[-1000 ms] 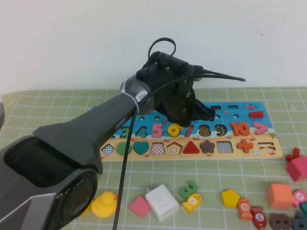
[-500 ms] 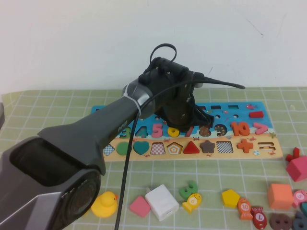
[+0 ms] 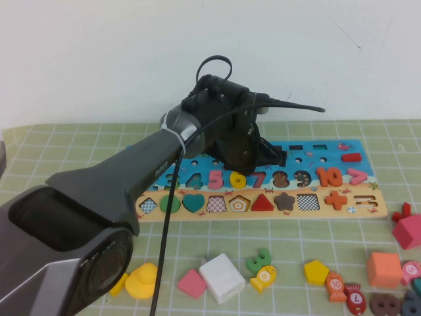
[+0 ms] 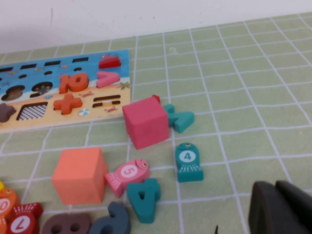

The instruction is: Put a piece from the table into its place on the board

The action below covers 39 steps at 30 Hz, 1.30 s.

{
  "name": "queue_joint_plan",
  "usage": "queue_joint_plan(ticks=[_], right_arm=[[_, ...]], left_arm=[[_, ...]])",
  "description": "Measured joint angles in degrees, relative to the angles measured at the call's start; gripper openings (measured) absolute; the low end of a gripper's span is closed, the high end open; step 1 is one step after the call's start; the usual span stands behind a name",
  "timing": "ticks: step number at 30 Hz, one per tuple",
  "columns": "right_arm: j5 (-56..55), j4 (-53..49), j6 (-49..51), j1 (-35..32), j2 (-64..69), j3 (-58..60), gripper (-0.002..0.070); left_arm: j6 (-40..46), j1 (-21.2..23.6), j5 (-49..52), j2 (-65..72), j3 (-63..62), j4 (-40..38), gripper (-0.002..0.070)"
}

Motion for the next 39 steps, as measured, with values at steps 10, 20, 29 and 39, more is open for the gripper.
queue_joint_plan(ticks=[10, 20, 29, 39], right_arm=[[0.0, 0.0, 0.0, 0.0, 0.0, 0.0, -0.0003], [0.0, 0.0, 0.0, 0.0, 0.0, 0.0, -0.0003], [0.0, 0.0, 0.9, 0.0, 0.0, 0.0, -0.0003], [0.0, 0.0, 0.9, 0.0, 0.0, 0.0, -0.0003]], left_arm=[[-1.4, 0.0, -1.8, 0.0, 0.0, -1.7, -0.0002], [-1.5, 0.1, 2.1, -3.4, 0.0, 5.9, -0.0002], [-2.1, 0.1, 4.5, -2.4, -0.1, 5.3, -0.0002], [-3.8, 0.1, 13.5, -16.2, -0.1, 23.7, -0.0002]])
